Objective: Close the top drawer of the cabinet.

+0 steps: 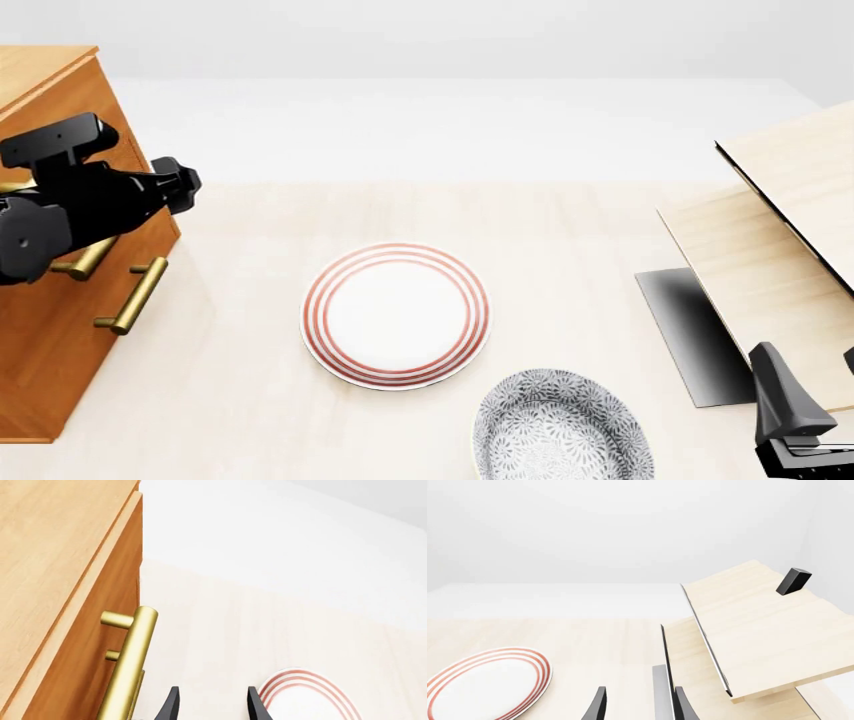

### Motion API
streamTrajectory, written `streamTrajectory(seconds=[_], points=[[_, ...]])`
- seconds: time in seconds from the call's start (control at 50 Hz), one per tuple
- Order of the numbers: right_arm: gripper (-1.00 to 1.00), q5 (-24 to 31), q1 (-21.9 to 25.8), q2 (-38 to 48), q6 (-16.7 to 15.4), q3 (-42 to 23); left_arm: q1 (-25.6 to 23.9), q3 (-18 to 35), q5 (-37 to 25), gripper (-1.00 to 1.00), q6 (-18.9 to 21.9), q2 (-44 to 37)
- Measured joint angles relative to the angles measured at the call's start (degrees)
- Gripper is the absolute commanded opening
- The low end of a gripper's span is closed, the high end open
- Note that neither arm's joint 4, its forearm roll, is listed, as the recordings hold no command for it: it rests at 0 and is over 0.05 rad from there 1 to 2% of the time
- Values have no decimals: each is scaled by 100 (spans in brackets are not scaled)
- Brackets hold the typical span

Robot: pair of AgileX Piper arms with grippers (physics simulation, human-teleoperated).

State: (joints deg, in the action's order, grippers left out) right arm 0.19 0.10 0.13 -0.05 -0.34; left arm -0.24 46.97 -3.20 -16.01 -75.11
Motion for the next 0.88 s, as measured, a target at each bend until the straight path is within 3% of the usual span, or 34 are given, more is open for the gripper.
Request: streamTrajectory(seconds=[0.58, 0.88], points=[[100, 0, 0, 0, 0, 0, 411, -316, -54, 100, 143, 367], [100, 0, 0, 0, 0, 0, 220, -543, -88, 100, 115, 1007]])
